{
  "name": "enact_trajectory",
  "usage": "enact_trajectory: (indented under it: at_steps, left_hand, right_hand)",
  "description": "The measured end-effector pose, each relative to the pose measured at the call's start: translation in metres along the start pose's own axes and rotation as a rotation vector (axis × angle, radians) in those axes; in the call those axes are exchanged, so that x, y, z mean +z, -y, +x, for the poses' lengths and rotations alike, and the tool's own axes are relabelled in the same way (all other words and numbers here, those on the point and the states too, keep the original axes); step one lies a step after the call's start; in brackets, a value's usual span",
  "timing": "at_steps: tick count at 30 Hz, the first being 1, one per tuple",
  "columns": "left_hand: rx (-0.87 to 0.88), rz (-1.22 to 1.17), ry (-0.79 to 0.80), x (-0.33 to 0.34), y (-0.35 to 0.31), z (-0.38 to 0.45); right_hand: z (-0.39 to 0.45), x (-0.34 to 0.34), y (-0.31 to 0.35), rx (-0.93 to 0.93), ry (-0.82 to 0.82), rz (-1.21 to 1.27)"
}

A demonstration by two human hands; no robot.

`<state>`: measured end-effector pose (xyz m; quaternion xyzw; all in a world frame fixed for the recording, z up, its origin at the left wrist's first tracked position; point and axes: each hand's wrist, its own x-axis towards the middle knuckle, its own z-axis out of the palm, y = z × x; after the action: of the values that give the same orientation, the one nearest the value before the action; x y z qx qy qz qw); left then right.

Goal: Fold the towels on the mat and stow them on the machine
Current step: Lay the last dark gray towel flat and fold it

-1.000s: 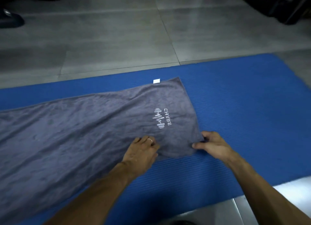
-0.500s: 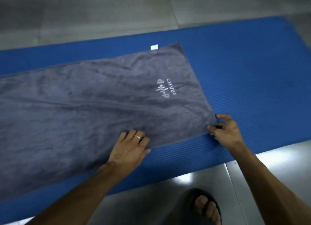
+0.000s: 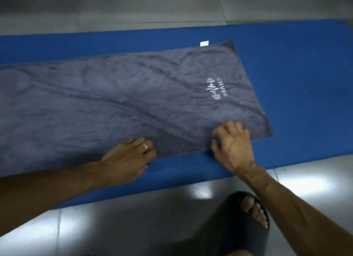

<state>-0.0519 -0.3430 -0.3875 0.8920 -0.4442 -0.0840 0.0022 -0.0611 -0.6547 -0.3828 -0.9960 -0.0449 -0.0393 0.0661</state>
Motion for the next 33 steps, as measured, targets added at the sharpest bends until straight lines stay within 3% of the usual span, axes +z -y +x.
enact_trajectory:
  at_steps: [3,7,11,16,19,22,24,28,31,33]
  left_hand:
    - [-0.233,-0.012,-0.041,0.02,0.02,-0.085]
    - [-0.441,0.044,-0.13,0.052,0.024,-0.124]
    - [-0.547,-0.053,-0.263,0.06,0.021,-0.116]
    - [-0.396,-0.067,-0.268,0.065,0.012,-0.143]
    - [-0.577,-0.107,-0.304,0.061,0.015,-0.167]
    - [-0.72,-0.128,-0.33,0.056,0.023,-0.194]
    - [-0.907,-0.134,-0.37,0.056,0.034,-0.224]
    - [-1.543,-0.084,-0.415,0.066,0.069,-0.289]
    - [-1.972,-0.297,-0.406,0.064,0.094,-0.32]
    - [-2.1,-0.428,-0.382,0.063,0.107,-0.33]
  right_hand:
    - [-0.005,0.021,0.088,-0.359,0.129,0.096]
    - [-0.003,0.044,0.143,-0.628,0.185,0.01]
    - [0.005,0.049,0.163,-0.642,0.201,-0.015]
    - [-0.013,0.043,0.175,-0.76,0.246,-0.082]
    - [-0.004,0.03,0.186,-0.746,0.356,-0.138]
    - [0.033,0.014,0.235,-0.844,0.518,-0.216]
    - [0.052,0.016,0.288,-0.914,0.577,-0.144]
    - [0.053,0.046,0.395,-1.029,0.561,0.004]
    - [0.046,0.058,0.44,-1.18,0.579,-0.069]
    - [0.051,0.063,0.457,-1.237,0.636,-0.135]
